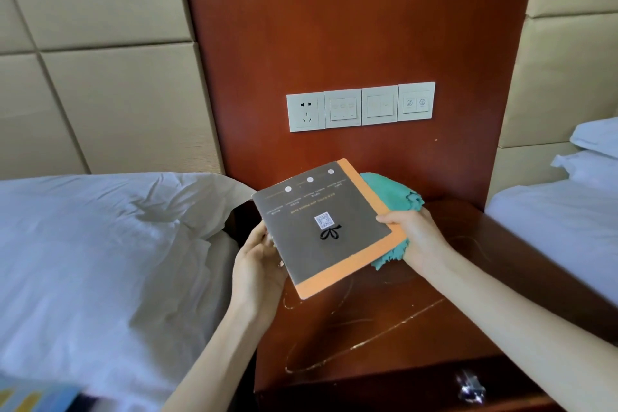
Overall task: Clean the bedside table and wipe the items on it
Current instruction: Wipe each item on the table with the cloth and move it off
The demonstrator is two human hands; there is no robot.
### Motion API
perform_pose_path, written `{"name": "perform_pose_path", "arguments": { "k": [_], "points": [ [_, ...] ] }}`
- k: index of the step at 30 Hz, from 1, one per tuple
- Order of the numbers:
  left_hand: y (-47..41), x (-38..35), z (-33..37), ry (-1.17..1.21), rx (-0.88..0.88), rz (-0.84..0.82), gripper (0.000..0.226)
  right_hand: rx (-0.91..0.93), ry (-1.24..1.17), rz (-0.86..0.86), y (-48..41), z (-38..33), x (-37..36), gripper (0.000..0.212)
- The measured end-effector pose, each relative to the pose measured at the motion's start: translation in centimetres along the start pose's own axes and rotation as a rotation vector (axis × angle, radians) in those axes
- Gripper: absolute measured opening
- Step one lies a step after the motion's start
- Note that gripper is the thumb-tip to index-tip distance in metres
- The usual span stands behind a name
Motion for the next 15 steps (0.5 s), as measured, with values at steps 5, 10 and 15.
{"name": "perform_pose_path", "arguments": {
  "k": [5,10,15],
  "points": [
    [0.2,-0.2,-0.3,0.011,-0.027,0.086,0.035,0.044,0.016,0.0,-0.1,1.4,-0.5,0.041],
    [0.5,-0.2,-0.4,0.106,0.181,0.162,0.036,0.234,0.15,-0.13,0.3,2.1,-1.3,0.052],
    [0.3,0.3,0.1,0.108,0.17,0.132,0.037,0.296,0.261,-0.25,-0.1,0.4,-1.0,0.039]
  ]
}}
Point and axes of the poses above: each hand's wrist, its own y-axis away from the middle knuckle, its own x-axis out of the back of the hand, z = x × y, the point moved 1 cm from there along -y, towards the middle knuckle, and after that the axes turned 12 degrees about -x, right-handed, at the moved point
